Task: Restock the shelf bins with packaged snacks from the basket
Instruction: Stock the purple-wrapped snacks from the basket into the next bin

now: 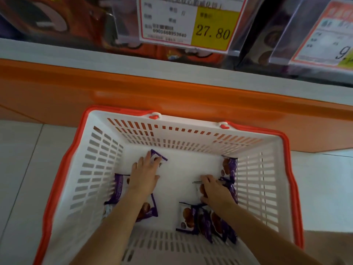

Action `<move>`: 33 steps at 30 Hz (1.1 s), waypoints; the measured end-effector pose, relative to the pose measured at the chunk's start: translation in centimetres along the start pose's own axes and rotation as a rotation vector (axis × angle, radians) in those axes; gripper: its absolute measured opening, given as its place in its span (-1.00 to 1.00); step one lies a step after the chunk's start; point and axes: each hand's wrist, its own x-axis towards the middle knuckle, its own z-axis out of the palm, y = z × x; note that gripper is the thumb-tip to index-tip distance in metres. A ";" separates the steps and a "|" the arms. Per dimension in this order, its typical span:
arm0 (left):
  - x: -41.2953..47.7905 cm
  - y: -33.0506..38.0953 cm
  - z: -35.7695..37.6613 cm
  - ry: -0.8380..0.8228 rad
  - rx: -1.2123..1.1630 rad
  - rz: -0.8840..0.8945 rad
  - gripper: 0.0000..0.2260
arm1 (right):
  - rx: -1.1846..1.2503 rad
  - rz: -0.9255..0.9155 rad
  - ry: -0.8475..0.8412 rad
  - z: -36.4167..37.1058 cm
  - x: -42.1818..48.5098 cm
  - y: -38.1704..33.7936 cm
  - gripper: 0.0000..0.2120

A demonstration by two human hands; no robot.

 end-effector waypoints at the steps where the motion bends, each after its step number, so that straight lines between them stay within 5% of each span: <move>1: 0.2 0.1 0.1 -0.010 -0.013 -0.006 -0.47 | 0.001 -0.001 -0.004 -0.2 0.2 -0.1 -0.38; 9: -0.5 1.4 0.1 -0.075 -0.182 -0.064 -0.57 | 0.171 0.015 0.109 -2.3 0.0 -1.2 -0.69; 12: -2.0 2.3 -1.2 0.019 -0.297 -0.042 -0.68 | 0.310 0.036 0.149 -4.3 -0.6 -1.2 -0.74; 16: -3.7 4.2 -3.0 0.127 -0.631 -0.120 -0.76 | 0.479 0.054 0.145 -7.2 -1.7 -1.2 -0.56; 20: -4.5 6.4 -4.5 0.203 -1.153 -0.198 -0.90 | 0.614 0.019 0.198 -9.5 -3.2 -0.8 -0.66; 23: -5.6 8.0 -5.9 0.175 -1.336 -0.173 -0.88 | 0.694 -0.015 0.241 -10.7 -4.4 -0.5 -0.59; 28: -6.7 9.8 -8.3 0.138 -1.258 -0.117 -0.71 | 0.877 -0.070 0.258 -12.3 -6.3 0.2 -0.72; 33: -7.8 10.0 -11.4 0.302 -1.114 -0.099 -0.68 | 0.895 -0.127 0.282 -14.1 -8.0 1.0 -0.68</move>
